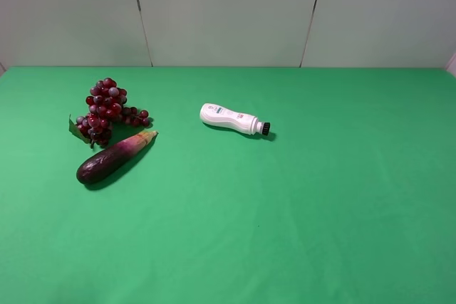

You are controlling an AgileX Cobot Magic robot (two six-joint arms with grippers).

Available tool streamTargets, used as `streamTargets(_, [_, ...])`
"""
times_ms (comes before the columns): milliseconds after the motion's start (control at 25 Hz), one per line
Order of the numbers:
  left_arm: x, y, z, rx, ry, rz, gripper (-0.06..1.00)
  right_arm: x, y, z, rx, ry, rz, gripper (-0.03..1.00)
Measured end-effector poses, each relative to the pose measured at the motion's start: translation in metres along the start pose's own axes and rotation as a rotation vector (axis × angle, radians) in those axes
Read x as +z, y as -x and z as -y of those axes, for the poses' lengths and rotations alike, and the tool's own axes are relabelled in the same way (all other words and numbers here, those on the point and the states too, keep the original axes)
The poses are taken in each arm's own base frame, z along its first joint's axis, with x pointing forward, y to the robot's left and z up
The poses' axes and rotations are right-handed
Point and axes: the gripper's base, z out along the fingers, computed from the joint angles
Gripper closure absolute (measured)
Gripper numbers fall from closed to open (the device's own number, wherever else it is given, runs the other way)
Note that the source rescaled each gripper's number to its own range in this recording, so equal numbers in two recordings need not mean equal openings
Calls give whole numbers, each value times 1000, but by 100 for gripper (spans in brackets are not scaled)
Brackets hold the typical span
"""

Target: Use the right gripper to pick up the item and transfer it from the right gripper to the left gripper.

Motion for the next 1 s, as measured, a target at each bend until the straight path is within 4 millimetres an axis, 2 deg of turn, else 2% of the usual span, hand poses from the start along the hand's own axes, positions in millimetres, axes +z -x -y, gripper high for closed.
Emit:
streamTargets(200, [-1,-1,1,1,-11,-19,-6,0,0,0,0,0,0,-3])
streamTargets(400, [-13,-1,2,79,-23,-101,-6,0,0,0,0,0,0,-3])
streamTargets(720, [-14,-5,2,83,-27,-144,-5,0,0,0,0,0,0,-3])
streamTargets(880, [-15,-19,5,64,-56,-120,-5,0,0,0,0,0,0,-3])
streamTargets(1000, [-24,-25,6,72,-67,-57,-5,0,0,0,0,0,0,-3])
